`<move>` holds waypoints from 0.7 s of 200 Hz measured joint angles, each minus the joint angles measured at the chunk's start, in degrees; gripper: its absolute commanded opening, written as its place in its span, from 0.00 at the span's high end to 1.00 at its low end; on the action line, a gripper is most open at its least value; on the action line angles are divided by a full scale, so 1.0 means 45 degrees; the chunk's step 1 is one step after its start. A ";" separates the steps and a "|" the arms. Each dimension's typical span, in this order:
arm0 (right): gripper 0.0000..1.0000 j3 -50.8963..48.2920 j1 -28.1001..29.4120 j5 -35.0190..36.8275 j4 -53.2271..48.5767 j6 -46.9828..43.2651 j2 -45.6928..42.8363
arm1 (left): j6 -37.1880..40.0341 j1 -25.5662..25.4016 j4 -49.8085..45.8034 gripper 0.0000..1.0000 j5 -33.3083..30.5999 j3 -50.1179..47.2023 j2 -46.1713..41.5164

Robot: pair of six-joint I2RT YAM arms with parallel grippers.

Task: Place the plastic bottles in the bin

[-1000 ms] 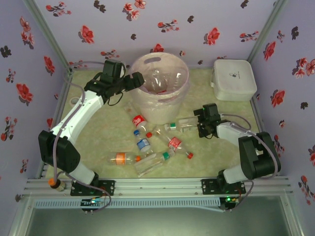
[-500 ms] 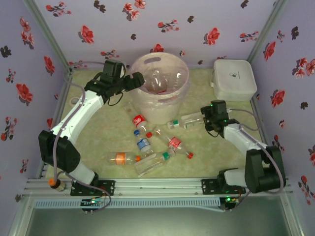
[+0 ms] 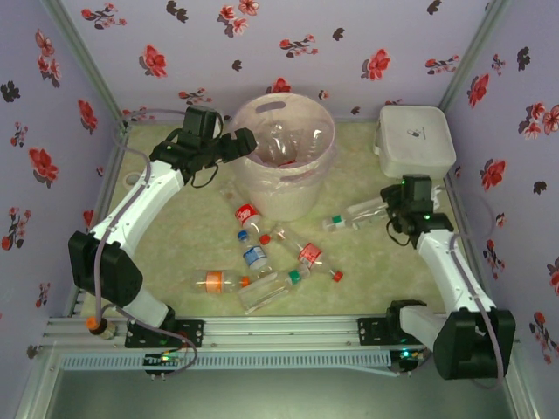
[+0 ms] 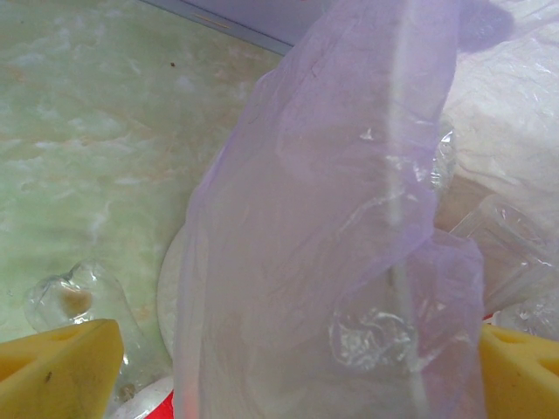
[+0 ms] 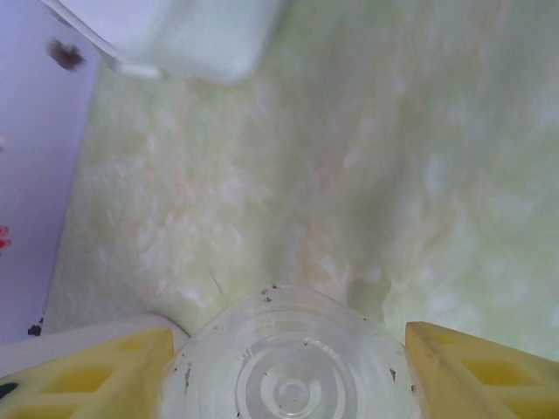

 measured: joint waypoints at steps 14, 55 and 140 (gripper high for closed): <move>0.80 0.1802 -0.0189 0.0588 -0.0835 -0.1423 -0.0107 | 0.0000 0.0005 -0.0005 0.05 0.0005 0.0000 0.0000; 0.86 0.7635 -0.0238 0.1409 -0.1923 -0.5110 0.0389 | 0.0058 0.0000 -0.0146 0.04 0.0010 0.0083 0.0005; 0.94 1.3712 0.2749 -0.0194 0.0325 -0.7674 0.3400 | 0.0680 -0.0005 -0.0627 0.04 0.0151 0.0889 0.0544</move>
